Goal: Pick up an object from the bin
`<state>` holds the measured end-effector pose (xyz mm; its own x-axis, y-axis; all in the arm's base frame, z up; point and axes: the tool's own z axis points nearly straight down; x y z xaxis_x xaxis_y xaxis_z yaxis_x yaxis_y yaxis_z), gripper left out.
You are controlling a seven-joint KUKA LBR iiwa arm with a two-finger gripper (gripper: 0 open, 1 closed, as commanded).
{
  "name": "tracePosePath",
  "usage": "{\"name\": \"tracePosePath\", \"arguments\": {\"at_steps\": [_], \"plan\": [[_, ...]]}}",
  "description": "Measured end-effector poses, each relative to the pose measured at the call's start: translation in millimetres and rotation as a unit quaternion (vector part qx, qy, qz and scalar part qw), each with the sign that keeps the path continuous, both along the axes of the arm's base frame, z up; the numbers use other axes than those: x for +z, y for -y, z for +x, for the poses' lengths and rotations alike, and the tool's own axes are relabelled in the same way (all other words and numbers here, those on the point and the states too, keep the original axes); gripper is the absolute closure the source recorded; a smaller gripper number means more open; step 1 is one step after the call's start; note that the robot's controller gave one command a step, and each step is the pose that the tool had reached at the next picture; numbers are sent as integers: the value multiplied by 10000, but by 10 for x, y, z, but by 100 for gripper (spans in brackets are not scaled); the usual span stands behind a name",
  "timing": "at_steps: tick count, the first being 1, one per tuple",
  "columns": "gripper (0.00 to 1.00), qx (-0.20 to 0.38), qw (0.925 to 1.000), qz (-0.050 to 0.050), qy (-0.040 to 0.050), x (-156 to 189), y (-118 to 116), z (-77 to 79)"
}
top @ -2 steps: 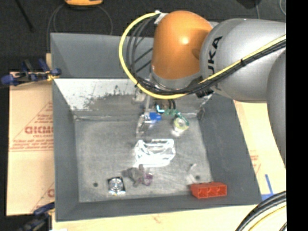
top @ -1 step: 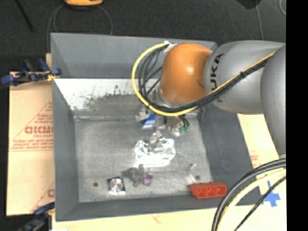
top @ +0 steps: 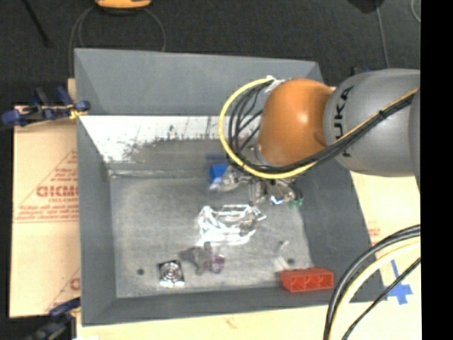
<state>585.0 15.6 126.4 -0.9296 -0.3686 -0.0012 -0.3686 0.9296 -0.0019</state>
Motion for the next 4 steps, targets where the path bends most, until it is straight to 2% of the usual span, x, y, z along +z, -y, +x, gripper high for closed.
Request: {"name": "tracePosePath", "arguments": {"at_steps": [1,2,3,4], "plan": [[0,612,9981,2,-5,-190,53,-134],[0,584,9983,13,40,-414,62,-114],[0,690,9976,39,96,-484,139,-179],[100,685,9976,25,65,-468,150,-182]]}}
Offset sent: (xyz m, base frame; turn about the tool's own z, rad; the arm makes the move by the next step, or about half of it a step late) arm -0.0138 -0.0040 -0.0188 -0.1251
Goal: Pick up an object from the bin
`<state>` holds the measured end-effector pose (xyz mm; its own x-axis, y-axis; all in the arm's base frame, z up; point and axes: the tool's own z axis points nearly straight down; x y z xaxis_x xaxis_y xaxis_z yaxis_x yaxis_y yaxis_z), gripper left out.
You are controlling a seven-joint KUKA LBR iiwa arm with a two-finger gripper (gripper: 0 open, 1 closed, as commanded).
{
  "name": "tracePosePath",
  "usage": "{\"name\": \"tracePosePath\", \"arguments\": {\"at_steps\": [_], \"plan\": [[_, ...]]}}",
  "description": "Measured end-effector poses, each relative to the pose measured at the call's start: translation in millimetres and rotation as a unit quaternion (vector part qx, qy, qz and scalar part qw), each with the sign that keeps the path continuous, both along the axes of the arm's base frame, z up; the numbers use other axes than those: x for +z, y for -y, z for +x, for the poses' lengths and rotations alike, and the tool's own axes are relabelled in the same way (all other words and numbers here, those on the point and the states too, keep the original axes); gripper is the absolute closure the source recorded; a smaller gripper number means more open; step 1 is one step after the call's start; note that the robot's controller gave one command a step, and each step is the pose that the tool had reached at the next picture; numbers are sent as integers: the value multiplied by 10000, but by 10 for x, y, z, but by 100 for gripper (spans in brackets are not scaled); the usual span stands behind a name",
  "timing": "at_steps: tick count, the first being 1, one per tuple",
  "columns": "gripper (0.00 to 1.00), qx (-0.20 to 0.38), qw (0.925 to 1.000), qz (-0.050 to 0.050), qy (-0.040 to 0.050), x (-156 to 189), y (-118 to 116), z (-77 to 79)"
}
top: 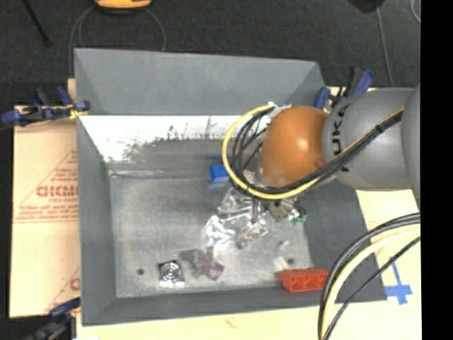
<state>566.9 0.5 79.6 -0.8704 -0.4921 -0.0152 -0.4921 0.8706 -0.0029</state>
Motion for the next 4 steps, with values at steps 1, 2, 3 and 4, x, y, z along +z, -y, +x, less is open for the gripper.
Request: {"name": "tracePosePath", "arguments": {"at_steps": [1,2,3,4], "plan": [[100,-16,10000,-17,-55,110,2,9],[100,-45,10000,-28,-34,820,13,27],[100,-79,9999,-25,-60,899,23,33],[100,-106,9999,-19,-58,927,28,37]]}}
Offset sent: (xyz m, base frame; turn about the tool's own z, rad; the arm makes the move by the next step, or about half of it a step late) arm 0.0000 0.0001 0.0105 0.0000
